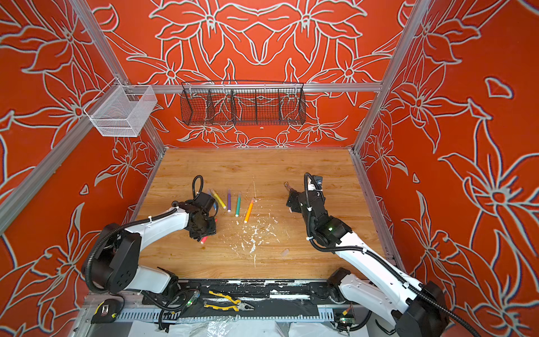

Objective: Insert the pens into the pen caps
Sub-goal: 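Lower the left gripper onto the pink marker and grasp it, then lift the pink marker upright with the left gripper while the right gripper approaches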

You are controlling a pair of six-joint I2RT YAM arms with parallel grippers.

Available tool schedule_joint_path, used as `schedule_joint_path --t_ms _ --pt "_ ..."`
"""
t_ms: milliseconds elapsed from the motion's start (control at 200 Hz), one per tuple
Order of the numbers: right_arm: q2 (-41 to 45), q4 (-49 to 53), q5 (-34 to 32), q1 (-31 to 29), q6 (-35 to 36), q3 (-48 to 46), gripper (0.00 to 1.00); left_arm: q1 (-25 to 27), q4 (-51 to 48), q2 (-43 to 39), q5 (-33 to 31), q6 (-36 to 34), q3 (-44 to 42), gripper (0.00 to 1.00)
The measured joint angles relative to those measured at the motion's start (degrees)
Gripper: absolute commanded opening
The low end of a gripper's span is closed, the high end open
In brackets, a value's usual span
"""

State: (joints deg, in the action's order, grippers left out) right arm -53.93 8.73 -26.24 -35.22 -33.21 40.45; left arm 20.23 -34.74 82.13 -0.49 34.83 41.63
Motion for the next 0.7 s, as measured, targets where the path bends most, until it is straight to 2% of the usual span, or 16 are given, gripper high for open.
schedule_joint_path --t_ms 190,480,701 --pt "0.07 0.04 -0.02 0.0 -0.02 0.0 0.91 2.01 -0.26 -2.75 -0.07 1.14 -2.45 0.36" --pt "0.09 0.07 -0.55 0.0 0.0 0.0 0.91 5.66 -0.98 0.39 -2.43 2.01 -0.07 0.24" --pt "0.26 0.11 -0.52 0.0 -0.02 0.0 0.91 6.54 -0.9 0.74 -3.48 2.73 0.24 0.18"
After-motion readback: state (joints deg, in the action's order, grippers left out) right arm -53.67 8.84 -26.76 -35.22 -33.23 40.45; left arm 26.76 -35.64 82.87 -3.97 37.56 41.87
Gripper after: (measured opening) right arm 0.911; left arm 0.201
